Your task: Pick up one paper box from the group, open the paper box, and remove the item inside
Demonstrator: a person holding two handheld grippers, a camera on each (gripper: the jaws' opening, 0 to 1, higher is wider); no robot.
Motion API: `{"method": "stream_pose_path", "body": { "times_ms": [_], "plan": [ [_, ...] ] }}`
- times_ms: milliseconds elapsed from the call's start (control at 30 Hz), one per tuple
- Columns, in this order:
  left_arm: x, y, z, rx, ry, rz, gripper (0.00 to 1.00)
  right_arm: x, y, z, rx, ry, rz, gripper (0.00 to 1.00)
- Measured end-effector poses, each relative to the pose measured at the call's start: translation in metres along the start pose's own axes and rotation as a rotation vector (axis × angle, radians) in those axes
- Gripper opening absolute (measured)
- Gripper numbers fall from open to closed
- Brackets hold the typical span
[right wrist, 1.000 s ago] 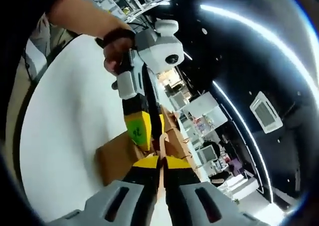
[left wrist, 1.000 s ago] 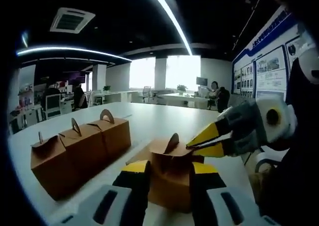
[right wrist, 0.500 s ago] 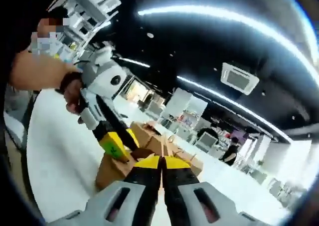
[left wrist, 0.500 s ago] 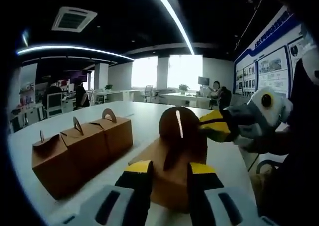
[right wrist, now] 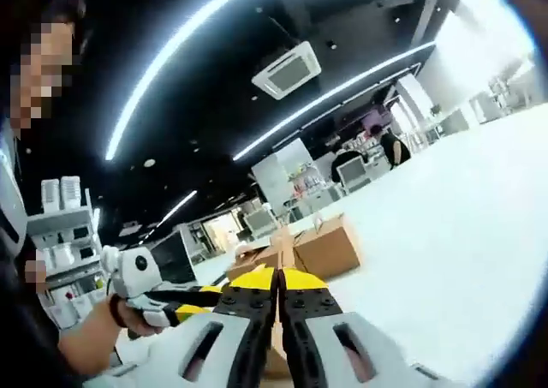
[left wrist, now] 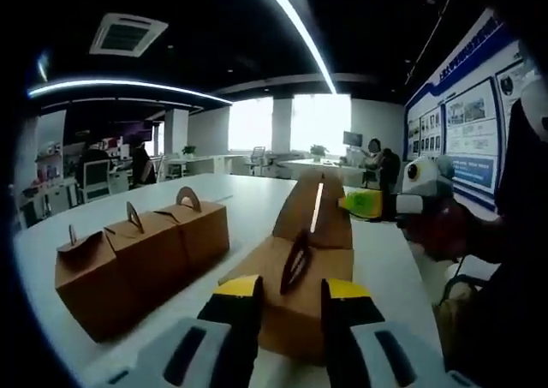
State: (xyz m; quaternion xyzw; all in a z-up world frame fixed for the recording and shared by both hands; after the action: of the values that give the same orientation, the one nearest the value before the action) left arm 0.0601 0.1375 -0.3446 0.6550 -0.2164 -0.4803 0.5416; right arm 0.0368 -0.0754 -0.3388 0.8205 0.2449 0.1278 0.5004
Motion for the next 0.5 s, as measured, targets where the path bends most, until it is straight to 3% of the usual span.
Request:
{"method": "stream_pose_path", "body": {
  "times_ms": [133,333,500],
  "plan": [
    [0.000,-0.001,0.000,-0.017,0.008,0.018,0.29,-0.001,-0.007,0.009,0.144,-0.004,-0.037,0.03],
    [-0.001,-0.002,0.001,-0.029,0.033,0.029,0.29,0.004,-0.015,0.019,0.266,-0.018,-0.095,0.03],
    [-0.001,-0.003,0.000,-0.029,0.047,0.035,0.29,0.008,-0.019,0.021,0.260,-0.039,-0.161,0.03]
  ]
}}
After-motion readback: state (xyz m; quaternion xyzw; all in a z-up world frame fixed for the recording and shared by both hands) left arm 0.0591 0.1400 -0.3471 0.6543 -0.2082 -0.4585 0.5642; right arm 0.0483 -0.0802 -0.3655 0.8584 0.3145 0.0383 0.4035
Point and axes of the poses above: the point that each gripper's makers call its tool centre point, and the gripper's own axes: x roughly forward along the fingers, z roughly to its right, y roughly out of its top, the point moved 7 cm from there along -x, roughly backward along the fingers, and after that the axes turned 7 degrees about -z, right-handed, at the moved point
